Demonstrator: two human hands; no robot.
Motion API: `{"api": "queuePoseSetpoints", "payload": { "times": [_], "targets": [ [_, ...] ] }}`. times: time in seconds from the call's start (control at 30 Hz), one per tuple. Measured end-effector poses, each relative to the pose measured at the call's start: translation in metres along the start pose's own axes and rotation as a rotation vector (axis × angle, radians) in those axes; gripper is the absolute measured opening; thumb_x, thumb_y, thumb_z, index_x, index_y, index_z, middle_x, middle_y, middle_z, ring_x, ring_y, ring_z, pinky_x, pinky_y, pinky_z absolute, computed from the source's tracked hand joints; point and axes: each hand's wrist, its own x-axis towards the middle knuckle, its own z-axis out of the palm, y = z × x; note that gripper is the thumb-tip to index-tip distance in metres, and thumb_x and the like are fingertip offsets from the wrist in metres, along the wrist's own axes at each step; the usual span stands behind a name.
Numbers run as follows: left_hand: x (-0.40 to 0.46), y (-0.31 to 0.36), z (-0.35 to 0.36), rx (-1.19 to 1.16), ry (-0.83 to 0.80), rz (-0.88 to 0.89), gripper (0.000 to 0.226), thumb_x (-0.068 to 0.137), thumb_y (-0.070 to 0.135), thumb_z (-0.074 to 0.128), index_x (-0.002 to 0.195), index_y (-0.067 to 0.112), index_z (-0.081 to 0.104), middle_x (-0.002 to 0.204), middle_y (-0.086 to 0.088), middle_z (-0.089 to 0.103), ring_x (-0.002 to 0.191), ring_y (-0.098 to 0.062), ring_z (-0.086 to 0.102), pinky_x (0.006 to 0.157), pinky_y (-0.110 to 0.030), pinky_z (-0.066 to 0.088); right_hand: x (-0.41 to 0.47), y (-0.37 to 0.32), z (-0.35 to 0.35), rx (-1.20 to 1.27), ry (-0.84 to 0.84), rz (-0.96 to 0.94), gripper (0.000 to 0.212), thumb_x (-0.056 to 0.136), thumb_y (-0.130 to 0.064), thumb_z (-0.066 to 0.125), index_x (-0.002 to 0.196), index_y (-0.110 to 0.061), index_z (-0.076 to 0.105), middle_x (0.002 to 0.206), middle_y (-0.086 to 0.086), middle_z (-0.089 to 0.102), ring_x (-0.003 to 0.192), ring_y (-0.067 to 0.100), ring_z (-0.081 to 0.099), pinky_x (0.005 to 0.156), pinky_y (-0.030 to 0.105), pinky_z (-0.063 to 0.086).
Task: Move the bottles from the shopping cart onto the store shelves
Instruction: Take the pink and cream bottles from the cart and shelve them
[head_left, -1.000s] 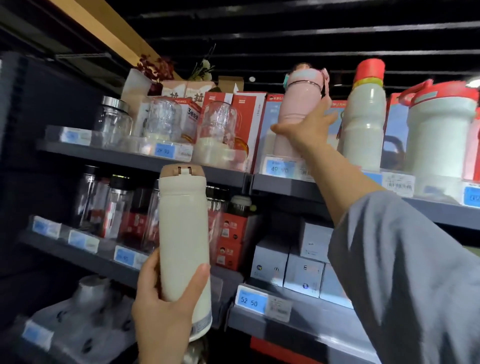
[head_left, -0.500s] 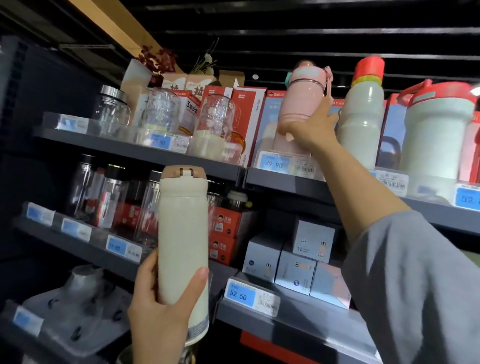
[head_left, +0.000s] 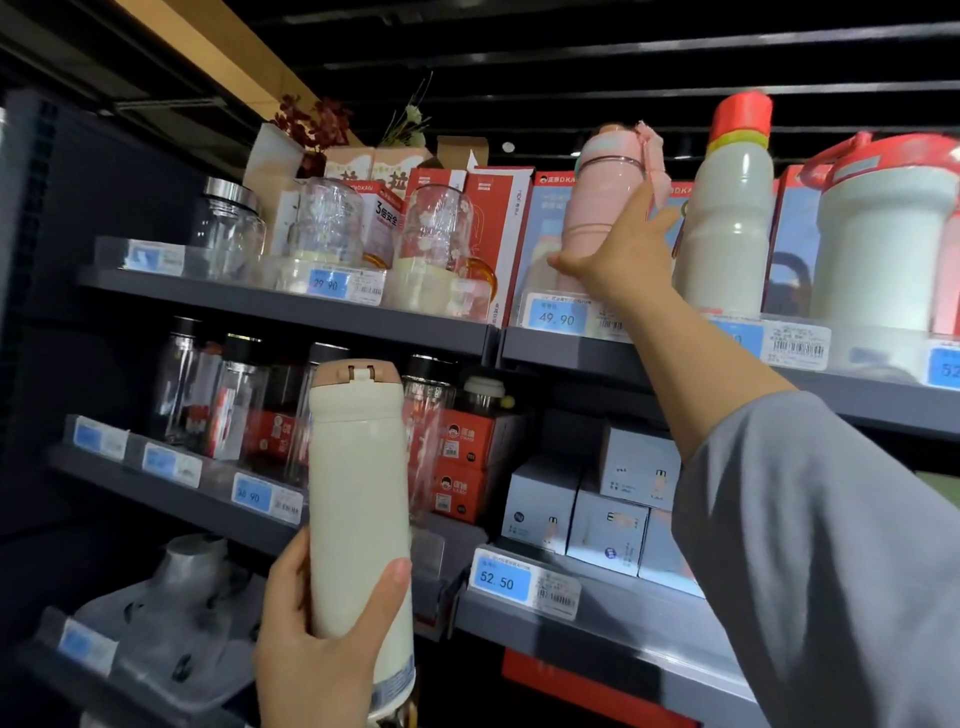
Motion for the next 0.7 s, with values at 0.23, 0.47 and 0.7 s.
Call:
{"api": "queuePoseSetpoints", "payload": {
  "times": [0.23,0.47,0.7],
  "targets": [
    [-0.003,-0.003,0.0,-0.016,-0.038,-0.027,0.063,0.065,0.013,0.086,0.114,0.035,0.053,0.101,0.023,0.059,0.094,-0.011,0.058,0.089,-0.036,0.043,-0.076,-0.013,-0.017,-0.057,0.123,-0.346,0.085,0.085,-0.038,0.067,0.151,-0.018,0.017,0.152,0.011,0.019,0.119,0.031,0.047,0.085,0.039,0.048],
    [-0.024,-0.013,-0.009,-0.003,-0.157,-0.063,0.076,0.033,0.059,0.084,0.104,0.053,0.056,0.099,0.024,0.069,0.09,0.0,0.065,0.079,-0.031,0.05,-0.253,0.011,-0.029,0.865,-0.505,0.035,0.078,0.058,-0.065,0.067,0.13,-0.052,0.041,0.124,-0.034,0.05,0.114,-0.015,0.049,0.093,0.016,0.048],
    [-0.064,-0.052,-0.053,0.107,-0.3,-0.172,0.064,0.052,0.014,0.087,0.106,0.035,0.06,0.09,0.019,0.072,0.078,0.006,0.066,0.057,-0.01,0.05,-0.374,0.04,0.027,1.066,-0.822,0.6,0.095,0.047,-0.047,0.09,0.13,-0.029,0.046,0.109,-0.005,0.068,0.084,0.002,0.069,0.067,0.021,0.055]
  ]
}}
